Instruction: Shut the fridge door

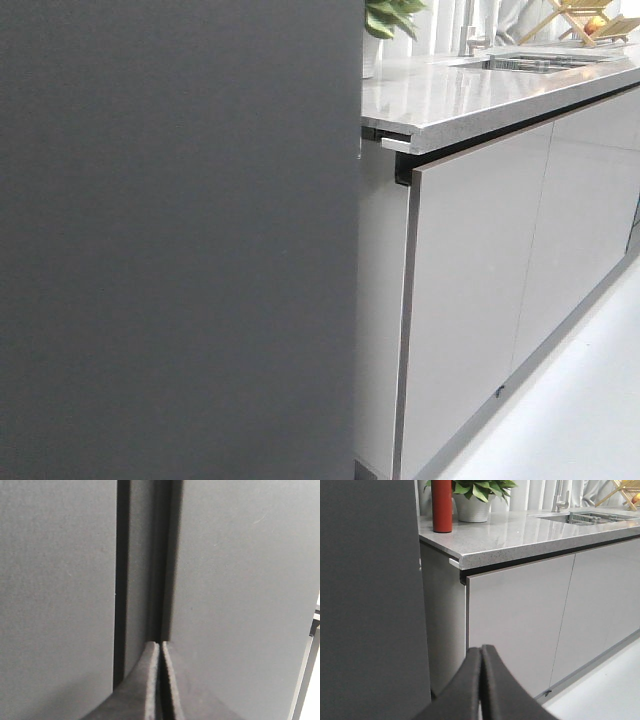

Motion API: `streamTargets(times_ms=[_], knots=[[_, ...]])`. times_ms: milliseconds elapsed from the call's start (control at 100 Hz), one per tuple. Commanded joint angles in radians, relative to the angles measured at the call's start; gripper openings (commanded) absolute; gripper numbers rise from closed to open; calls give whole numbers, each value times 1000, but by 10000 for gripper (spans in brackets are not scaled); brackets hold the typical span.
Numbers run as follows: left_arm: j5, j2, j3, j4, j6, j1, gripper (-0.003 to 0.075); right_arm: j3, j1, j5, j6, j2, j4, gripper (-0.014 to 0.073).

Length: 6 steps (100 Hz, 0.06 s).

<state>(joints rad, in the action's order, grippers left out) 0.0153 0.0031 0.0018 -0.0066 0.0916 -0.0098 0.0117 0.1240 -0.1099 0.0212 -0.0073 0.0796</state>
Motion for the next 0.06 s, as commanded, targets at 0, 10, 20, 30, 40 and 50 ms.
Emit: streamTargets(times_ms=[0, 10, 20, 30, 40, 50], knots=[[77, 19, 28, -2, 4, -10, -21, 11, -6, 76, 1, -12, 10, -76], [77, 19, 28, -2, 4, -10, -21, 11, -6, 76, 1, -12, 10, -76], [77, 19, 28, -2, 4, -10, -21, 11, -6, 76, 1, -12, 10, -76], [77, 19, 28, -2, 4, -10, -21, 11, -6, 76, 1, -12, 10, -76], [77, 19, 28, -2, 4, -10, -21, 11, -6, 76, 1, -12, 10, -76], [77, 19, 28, -2, 4, -10, -20, 11, -6, 76, 1, -12, 10, -76]])
